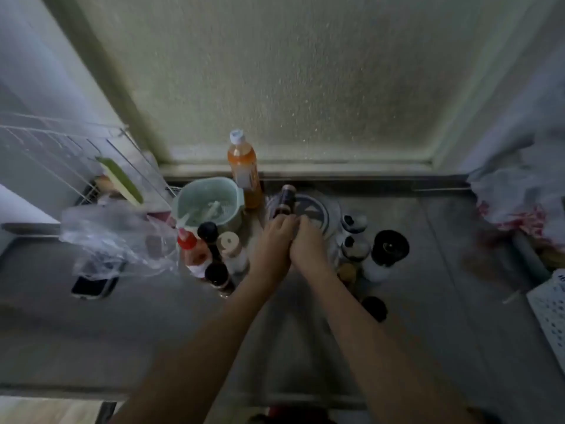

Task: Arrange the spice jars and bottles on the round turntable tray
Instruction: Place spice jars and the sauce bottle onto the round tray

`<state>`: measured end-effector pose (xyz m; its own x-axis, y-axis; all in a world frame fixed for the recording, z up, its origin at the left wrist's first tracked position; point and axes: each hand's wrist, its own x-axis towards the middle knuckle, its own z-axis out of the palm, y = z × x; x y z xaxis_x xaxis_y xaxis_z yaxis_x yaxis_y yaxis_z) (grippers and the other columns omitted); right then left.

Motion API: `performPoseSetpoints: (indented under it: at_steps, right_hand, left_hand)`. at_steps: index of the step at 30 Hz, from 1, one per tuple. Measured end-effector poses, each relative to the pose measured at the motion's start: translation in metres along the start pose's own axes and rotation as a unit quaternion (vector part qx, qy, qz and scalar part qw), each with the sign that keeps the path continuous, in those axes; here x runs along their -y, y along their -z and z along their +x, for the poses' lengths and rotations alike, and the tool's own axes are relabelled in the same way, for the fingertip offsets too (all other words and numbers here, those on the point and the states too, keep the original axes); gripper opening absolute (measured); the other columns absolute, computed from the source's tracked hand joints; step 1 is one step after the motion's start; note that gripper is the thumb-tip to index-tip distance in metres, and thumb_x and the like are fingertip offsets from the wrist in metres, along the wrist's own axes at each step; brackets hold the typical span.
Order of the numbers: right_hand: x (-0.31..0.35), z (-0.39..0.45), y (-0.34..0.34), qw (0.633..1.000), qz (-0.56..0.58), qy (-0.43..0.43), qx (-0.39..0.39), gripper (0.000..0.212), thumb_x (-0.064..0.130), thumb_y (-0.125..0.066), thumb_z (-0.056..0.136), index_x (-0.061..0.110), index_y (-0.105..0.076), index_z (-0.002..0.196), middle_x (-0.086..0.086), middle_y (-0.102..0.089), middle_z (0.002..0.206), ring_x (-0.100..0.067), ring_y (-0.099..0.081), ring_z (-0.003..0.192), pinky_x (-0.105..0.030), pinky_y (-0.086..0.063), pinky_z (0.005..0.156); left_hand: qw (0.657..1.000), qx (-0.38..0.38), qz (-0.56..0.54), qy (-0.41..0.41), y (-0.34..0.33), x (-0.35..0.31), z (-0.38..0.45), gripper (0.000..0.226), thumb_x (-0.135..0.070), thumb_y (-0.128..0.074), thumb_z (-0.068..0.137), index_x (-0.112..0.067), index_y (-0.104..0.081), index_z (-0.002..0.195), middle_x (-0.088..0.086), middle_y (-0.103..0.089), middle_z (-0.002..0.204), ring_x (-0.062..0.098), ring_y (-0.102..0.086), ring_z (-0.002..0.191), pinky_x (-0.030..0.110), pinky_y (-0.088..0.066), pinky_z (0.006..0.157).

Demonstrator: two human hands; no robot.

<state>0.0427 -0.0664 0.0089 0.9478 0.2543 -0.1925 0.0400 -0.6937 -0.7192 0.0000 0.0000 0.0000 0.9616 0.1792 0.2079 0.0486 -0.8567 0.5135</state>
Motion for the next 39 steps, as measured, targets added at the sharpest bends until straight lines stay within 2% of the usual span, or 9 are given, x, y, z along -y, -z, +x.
performPoseSetpoints:
  at_steps: [4,7,13,18,22,27,33,36,39]
  right_hand:
    - [-0.041,0.005,-0.046,0.999,0.038,-0.025,-0.014,0.028,0.014,-0.036,0.095,0.017,-0.051,0.119,-0.010,-0.058,0.122,-0.027,-0.057,0.106,-0.035,-0.048,0.081]
    - [-0.073,0.016,-0.075,0.998,-0.028,0.029,-0.055,0.031,0.018,-0.039,0.094,0.019,-0.052,0.122,-0.009,-0.054,0.128,-0.027,-0.050,0.116,-0.041,-0.047,0.092]
    - [-0.097,0.025,-0.096,0.970,-0.070,0.139,-0.186,0.026,0.018,-0.039,0.091,0.013,-0.059,0.106,-0.010,-0.062,0.113,-0.030,-0.046,0.117,-0.046,-0.046,0.089]
    - [-0.107,0.019,-0.105,0.952,-0.018,0.192,-0.238,0.019,0.015,-0.040,0.088,0.015,-0.043,0.069,-0.016,-0.060,0.085,-0.032,-0.047,0.103,-0.043,-0.042,0.077]
    - [-0.108,-0.001,-0.102,0.953,-0.019,0.208,-0.221,0.038,0.007,-0.042,0.084,0.025,-0.023,0.057,-0.013,-0.047,0.073,-0.035,-0.048,0.097,-0.038,-0.033,0.075]
    - [-0.108,-0.035,-0.108,0.953,-0.044,0.194,-0.228,0.021,0.008,-0.044,0.080,0.014,-0.040,0.060,-0.008,-0.048,0.074,-0.027,-0.049,0.083,-0.029,-0.024,0.057]
    - [-0.113,-0.076,-0.113,0.916,-0.110,0.295,-0.248,0.019,0.012,-0.044,0.076,0.022,-0.039,0.061,-0.005,-0.051,0.061,-0.020,-0.042,0.063,-0.029,-0.029,0.053]
    - [-0.119,-0.076,-0.112,0.909,-0.091,0.298,-0.278,0.021,0.021,-0.038,0.072,0.015,-0.042,0.052,0.000,-0.043,0.051,-0.018,-0.039,0.050,-0.027,-0.022,0.045]
    - [-0.123,-0.075,-0.107,0.900,-0.070,0.290,-0.318,0.026,0.022,-0.042,0.075,0.014,-0.041,0.050,0.001,-0.038,0.047,-0.017,-0.037,0.044,-0.024,-0.021,0.042]
  left_hand:
    - [0.999,0.001,0.000,0.038,-0.052,0.040,-0.009,0.049,-0.007,-0.063,0.087,-0.007,-0.050,0.134,0.015,-0.052,0.138,0.031,-0.050,0.126,0.032,-0.039,0.101]
    - [0.999,-0.049,0.008,-0.008,-0.084,0.072,-0.007,0.042,-0.008,-0.064,0.087,-0.007,-0.057,0.128,0.016,-0.056,0.136,0.029,-0.050,0.127,0.032,-0.034,0.106]
    - [0.986,-0.156,0.018,-0.061,-0.105,0.097,0.000,0.015,-0.020,-0.050,0.086,-0.013,-0.063,0.085,0.008,-0.068,0.086,0.025,-0.059,0.085,0.030,-0.034,0.088]
    - [0.980,-0.172,-0.032,-0.098,-0.104,0.097,-0.006,0.012,-0.012,-0.053,0.082,-0.003,-0.060,0.080,0.017,-0.067,0.079,0.032,-0.060,0.072,0.039,-0.048,0.065]
    - [0.982,-0.142,-0.015,-0.124,-0.097,0.094,-0.025,0.019,-0.014,-0.047,0.083,0.000,-0.057,0.076,0.020,-0.061,0.077,0.034,-0.056,0.068,0.045,-0.047,0.060]
    - [0.981,-0.123,-0.012,-0.152,-0.088,0.093,-0.063,0.022,-0.015,-0.043,0.084,-0.002,-0.054,0.071,0.019,-0.059,0.073,0.033,-0.053,0.065,0.046,-0.043,0.060]
    - [0.978,-0.125,-0.049,-0.157,-0.076,0.097,-0.100,0.018,-0.011,-0.048,0.086,-0.017,-0.041,0.071,0.015,-0.060,0.075,0.028,-0.052,0.066,0.037,-0.039,0.061]
    - [0.973,-0.158,-0.065,-0.153,-0.073,0.095,-0.112,0.011,-0.010,-0.052,0.088,-0.006,-0.052,0.078,0.016,-0.061,0.080,0.032,-0.057,0.070,0.041,-0.045,0.061]
    - [0.937,-0.303,0.009,-0.175,-0.063,0.101,-0.112,0.011,-0.016,-0.049,0.083,-0.008,-0.056,0.084,0.013,-0.062,0.081,0.028,-0.055,0.075,0.037,-0.042,0.065]
